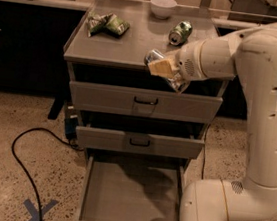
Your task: Place redbull can into bottom drawer
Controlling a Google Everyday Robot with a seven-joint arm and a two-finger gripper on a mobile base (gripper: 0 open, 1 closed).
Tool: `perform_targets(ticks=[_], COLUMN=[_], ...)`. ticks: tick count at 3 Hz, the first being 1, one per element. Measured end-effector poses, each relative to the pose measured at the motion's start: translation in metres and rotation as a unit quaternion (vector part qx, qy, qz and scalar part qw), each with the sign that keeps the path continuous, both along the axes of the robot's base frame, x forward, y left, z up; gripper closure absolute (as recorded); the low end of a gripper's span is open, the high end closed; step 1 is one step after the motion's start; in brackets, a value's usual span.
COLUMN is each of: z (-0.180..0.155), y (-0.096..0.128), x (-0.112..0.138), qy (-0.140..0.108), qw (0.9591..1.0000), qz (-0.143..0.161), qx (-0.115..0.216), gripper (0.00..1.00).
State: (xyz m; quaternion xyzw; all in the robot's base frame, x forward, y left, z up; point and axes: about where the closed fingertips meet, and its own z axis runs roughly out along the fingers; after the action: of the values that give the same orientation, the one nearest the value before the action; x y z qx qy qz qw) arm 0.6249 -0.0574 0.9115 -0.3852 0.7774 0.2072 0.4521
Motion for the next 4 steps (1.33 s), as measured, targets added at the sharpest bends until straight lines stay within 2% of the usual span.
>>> perform_targets(ticks=[1,2,3,4], z=[-0.049,-0.101,-0.150,-0.150], y=[-0.034,-0.077,-0.102,-0.102], x=[-0.022,-0.043,-0.059,-0.059], qy=[0.015,0.039,0.075,0.075], qw=[0.9994,0.9972,0.9923,0.9923], qz=[-0.011,-0.036,-0.049,-0.049], qx=[0.029,0.053,0.086,0.086], gripper=[1.00,1.00,1.00,1.00])
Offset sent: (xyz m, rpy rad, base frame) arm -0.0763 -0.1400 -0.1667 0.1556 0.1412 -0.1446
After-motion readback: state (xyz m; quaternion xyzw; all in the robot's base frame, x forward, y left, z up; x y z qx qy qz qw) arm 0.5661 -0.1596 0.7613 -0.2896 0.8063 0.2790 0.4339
